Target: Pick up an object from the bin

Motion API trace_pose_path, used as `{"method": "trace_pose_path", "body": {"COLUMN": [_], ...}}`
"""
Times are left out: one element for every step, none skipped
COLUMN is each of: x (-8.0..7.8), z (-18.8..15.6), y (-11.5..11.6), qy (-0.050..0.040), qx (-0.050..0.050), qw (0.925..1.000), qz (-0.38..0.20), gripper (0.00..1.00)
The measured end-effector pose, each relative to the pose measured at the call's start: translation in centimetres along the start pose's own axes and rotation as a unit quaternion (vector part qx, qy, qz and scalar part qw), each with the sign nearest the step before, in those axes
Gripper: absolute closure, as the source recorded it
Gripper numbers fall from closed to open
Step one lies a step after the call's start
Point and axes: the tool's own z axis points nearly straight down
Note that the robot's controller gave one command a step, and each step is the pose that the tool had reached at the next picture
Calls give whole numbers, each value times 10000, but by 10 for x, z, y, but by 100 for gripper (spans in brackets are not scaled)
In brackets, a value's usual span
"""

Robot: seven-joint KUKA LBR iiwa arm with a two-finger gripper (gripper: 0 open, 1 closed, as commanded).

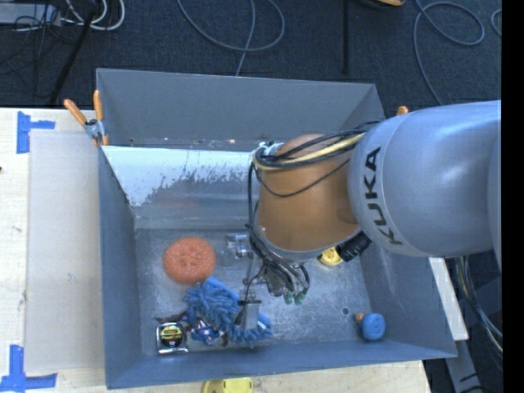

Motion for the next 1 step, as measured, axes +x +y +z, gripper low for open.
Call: {"method": "trace_pose_path", "body": {"x": [-11], "z": [37], "y": [3], "qy": [27], "qx": [5], "qw": [9969], "qz": [-783], "gripper": [0]}}
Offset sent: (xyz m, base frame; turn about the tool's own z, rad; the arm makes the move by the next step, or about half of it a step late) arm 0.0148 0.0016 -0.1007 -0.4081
